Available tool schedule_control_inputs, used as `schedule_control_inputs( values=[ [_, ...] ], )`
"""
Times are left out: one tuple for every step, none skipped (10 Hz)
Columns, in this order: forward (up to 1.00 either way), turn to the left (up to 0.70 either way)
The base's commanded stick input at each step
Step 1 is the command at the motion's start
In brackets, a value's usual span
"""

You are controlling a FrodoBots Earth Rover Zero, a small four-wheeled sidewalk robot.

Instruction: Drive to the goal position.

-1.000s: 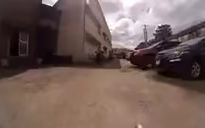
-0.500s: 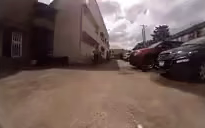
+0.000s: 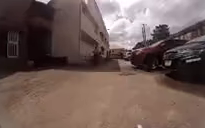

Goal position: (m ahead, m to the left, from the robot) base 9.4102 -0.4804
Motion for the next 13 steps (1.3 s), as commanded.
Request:
schedule_control_inputs(
  values=[
    [0.85, 0.00],
    [0.85, 0.00],
    [0.85, 0.00],
    [0.85, 0.00],
    [0.85, 0.00],
    [0.85, -0.02],
    [0.85, -0.14],
    [0.85, -0.26],
    [0.85, -0.25],
    [0.85, -0.01],
    [0.85, 0.00],
    [0.85, 0.00],
    [0.85, 0.00]
  ],
)
